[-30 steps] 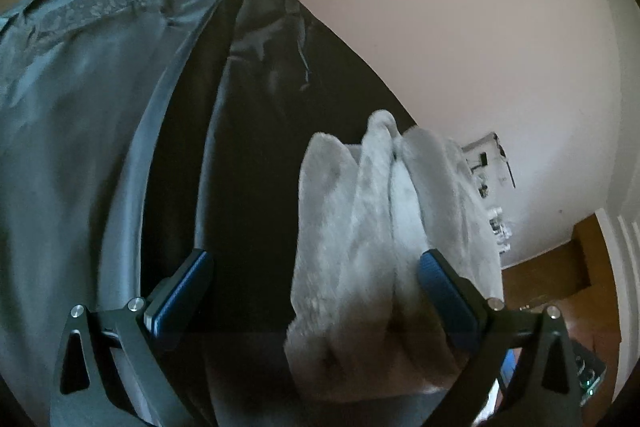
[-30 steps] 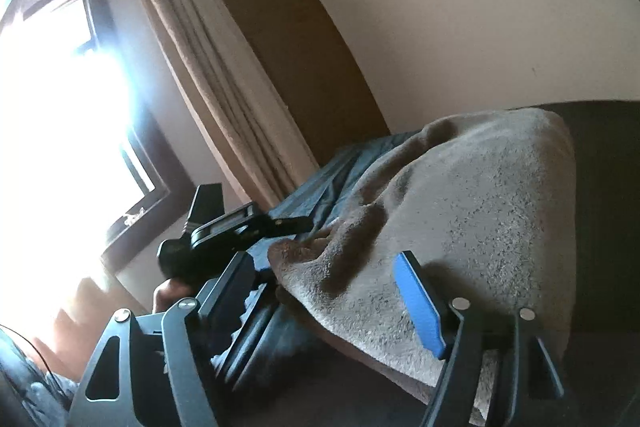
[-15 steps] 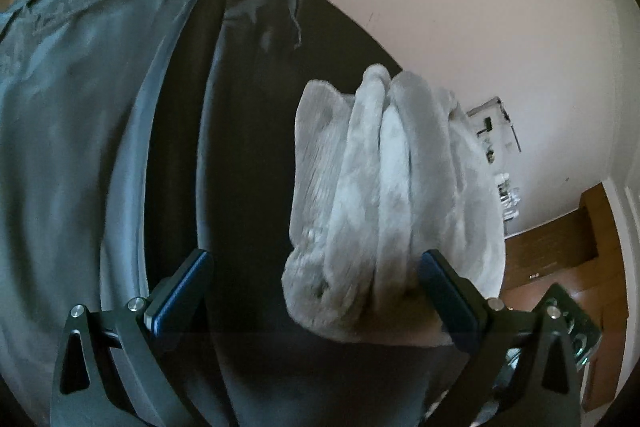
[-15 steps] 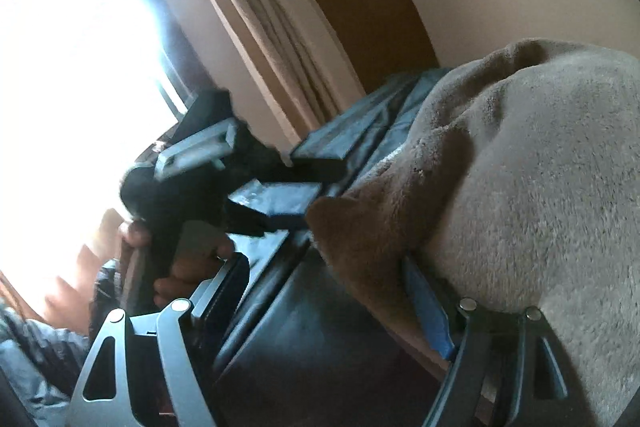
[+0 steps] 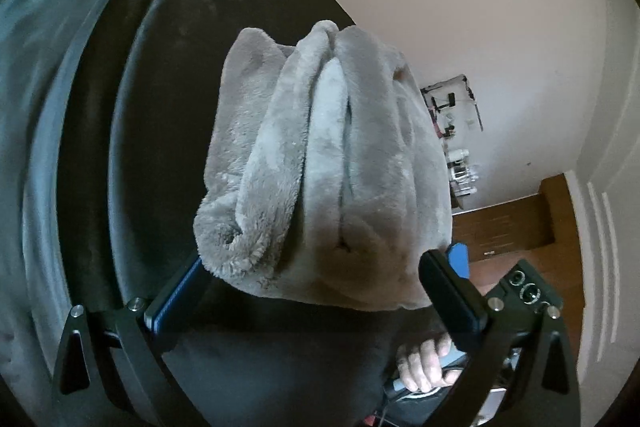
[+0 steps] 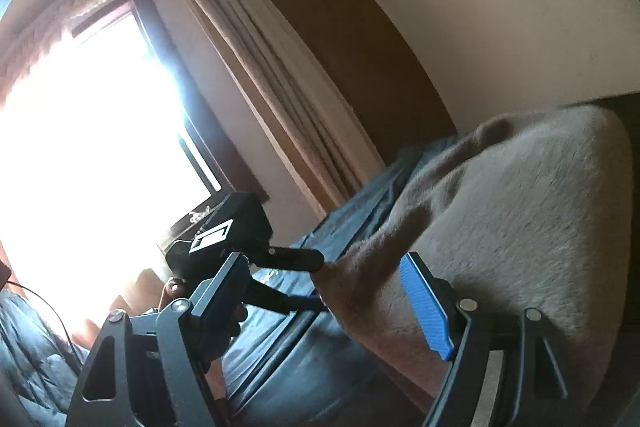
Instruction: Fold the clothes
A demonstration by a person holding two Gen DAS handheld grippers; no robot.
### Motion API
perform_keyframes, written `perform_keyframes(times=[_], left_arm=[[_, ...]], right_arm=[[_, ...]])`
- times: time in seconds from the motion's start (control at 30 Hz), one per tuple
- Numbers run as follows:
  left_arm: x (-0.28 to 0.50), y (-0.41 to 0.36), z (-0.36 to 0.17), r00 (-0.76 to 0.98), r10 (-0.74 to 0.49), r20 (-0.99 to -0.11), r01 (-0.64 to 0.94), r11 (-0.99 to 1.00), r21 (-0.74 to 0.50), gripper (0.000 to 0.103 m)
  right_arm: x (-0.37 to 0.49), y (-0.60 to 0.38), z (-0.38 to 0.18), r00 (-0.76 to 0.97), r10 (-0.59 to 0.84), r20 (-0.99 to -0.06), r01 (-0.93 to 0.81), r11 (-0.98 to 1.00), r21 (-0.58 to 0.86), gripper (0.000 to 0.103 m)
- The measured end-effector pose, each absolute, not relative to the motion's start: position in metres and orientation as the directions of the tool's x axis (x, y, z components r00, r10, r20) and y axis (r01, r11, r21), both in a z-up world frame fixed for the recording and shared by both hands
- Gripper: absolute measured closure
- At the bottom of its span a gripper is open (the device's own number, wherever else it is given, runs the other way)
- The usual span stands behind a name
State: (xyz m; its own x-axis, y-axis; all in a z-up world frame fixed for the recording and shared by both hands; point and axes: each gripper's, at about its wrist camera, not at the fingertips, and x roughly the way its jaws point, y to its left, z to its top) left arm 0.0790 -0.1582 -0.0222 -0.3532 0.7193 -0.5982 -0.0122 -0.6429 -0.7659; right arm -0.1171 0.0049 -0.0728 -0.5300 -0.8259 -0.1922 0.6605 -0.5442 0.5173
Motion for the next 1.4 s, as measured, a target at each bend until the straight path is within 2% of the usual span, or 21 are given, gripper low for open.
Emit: perform_keyframes(times=[0.13,0.43,0.67,0.8,0.97,1.4], left_arm=[[0.078,-0.153,-0.014,-0.362,0.71,-0.605,0.001,-0.648,-0.761,0.0],[0.09,-0.154,0.01,-0.423,0.671,-0.609,-0.017,-0.678,-0.735,0.0],[0.082,-0.124,-0.002,-0.342,0.738,-0.582,-0.055,-0.633,-0.772,0.0],[0.06,-0.102,-0.013,-0.29,0.732,-0.616,-0.046,-0.654,-0.755,0.0],[0.03,-0.092,-0.011,-0.247,0.748,-0.615,-0.022,-0.639,-0.769,0.0],[0.034,-0.1,0.017,-0.293,0.78,-0.552,-0.107,-0.601,-0.792,0.0]], right_arm=[[-0.103,0.025,-0.069,-0.563,-0.808,-0.171,0.643,-0.559,0.524,0.019],[-0.086,0.056,-0.058,-0.61,-0.769,-0.189,0.605,-0.606,0.516,0.018],[-0.087,0.065,-0.055,-0.618,-0.758,-0.207,0.572,-0.615,0.543,0.017],[-0.086,0.062,-0.056,-0.636,-0.742,-0.213,0.566,-0.636,0.525,0.017],[-0.08,0.065,-0.054,-0.656,-0.716,-0.241,0.558,-0.674,0.484,0.017],[-0.077,0.059,-0.058,-0.655,-0.698,-0.288,0.55,-0.702,0.452,0.017]])
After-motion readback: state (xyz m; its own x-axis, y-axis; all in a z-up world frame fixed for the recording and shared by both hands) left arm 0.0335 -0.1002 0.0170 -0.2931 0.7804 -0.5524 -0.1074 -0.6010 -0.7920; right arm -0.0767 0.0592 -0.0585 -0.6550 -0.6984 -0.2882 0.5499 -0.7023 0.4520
